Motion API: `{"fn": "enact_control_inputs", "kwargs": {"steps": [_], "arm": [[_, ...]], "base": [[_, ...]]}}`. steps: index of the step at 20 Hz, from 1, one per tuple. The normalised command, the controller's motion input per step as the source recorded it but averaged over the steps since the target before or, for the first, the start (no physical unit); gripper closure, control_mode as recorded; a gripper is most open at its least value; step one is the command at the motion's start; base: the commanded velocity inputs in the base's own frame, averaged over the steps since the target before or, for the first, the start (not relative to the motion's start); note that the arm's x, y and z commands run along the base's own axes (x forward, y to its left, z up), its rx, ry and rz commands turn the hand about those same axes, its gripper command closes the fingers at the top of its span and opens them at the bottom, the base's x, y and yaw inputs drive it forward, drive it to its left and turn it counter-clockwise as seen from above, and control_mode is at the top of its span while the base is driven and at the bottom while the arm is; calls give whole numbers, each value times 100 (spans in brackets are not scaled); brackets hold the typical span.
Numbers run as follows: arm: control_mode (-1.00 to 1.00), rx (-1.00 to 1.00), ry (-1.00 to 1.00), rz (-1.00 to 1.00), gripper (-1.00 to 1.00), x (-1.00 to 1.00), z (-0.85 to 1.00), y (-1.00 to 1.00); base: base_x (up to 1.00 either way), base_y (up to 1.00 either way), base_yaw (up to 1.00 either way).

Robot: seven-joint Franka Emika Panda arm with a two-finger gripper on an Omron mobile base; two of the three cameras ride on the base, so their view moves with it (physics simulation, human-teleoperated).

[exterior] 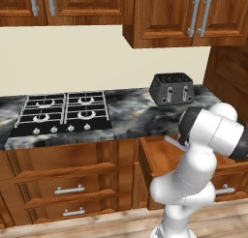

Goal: Pick up the knife from the drawer and place it on the cutting board. Then place the meat from the plate to the cutting board.

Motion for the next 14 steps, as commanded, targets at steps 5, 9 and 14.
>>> {"fn": "enact_control_inputs", "kwargs": {"steps": [5,9,14], "arm": [[-100,0,6,2,100,-51,55,-5],[-100,0,8,3,100,-55,48,-2],[-100,0,5,2,100,-62,50,-3]], "base": [[0,0,0],[0,0,0],[0,0,0]]}}
